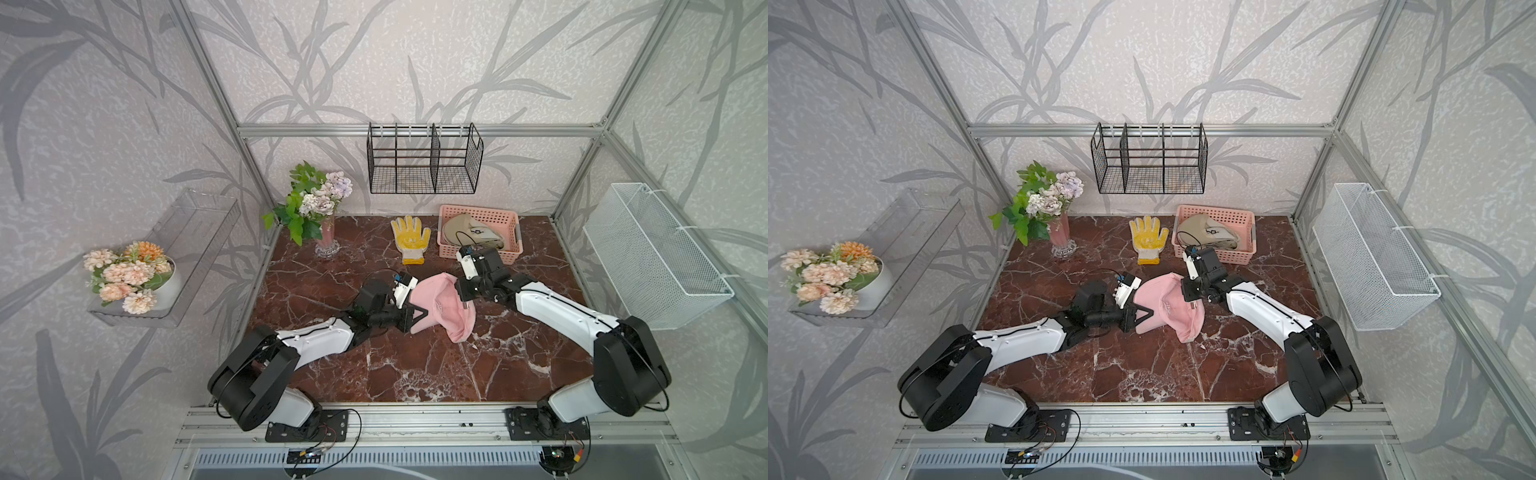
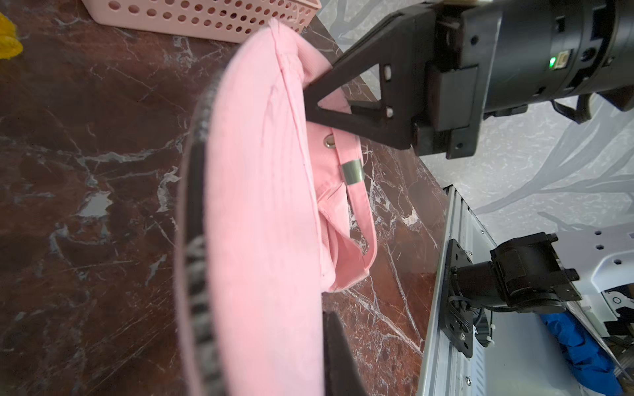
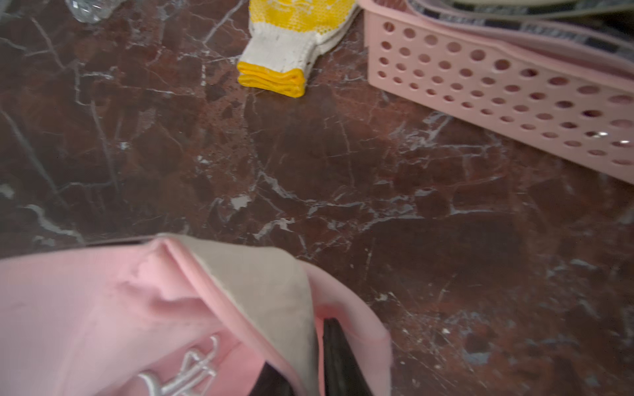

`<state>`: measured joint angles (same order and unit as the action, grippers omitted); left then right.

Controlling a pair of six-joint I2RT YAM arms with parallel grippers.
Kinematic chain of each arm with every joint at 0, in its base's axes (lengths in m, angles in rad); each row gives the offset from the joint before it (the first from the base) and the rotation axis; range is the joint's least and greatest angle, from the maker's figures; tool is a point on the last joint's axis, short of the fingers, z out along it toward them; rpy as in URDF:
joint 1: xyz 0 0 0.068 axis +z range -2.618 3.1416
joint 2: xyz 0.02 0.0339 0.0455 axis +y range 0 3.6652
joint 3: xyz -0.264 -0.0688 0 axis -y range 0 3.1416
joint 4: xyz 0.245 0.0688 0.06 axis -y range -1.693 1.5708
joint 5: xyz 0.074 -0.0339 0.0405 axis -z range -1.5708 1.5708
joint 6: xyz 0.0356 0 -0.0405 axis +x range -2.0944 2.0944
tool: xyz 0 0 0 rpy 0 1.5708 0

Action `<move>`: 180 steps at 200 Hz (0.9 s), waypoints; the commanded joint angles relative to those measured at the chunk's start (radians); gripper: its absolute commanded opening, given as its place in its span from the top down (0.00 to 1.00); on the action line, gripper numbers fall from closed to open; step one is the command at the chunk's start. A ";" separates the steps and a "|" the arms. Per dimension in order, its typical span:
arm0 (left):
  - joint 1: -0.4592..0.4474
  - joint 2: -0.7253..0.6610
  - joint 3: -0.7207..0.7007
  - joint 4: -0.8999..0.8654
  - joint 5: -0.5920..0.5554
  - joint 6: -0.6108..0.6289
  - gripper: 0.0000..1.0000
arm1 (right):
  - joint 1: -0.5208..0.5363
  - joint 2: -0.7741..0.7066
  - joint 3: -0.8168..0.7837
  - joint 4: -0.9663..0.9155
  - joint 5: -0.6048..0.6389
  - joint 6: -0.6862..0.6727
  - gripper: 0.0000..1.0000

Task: Turn the baseball cap inside out
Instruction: Turn over the baseball cap.

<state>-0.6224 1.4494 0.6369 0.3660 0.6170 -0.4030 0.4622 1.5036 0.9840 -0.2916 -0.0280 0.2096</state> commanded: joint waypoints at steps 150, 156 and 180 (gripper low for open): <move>0.003 -0.035 0.119 -0.259 -0.140 -0.065 1.00 | -0.086 -0.284 -0.034 -0.108 -0.424 -0.068 0.29; 0.004 -0.034 0.119 -0.255 -0.139 -0.069 1.00 | -0.082 -0.283 -0.036 -0.113 -0.470 -0.068 0.30; 0.004 -0.023 0.119 -0.250 -0.133 -0.073 1.00 | -0.001 -0.238 -0.032 -0.136 -0.535 -0.077 0.35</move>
<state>-0.6216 1.4109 0.7307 0.1204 0.4995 -0.4660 0.3954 1.2297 0.9615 -0.4156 -0.4221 0.1436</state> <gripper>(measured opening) 0.079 0.669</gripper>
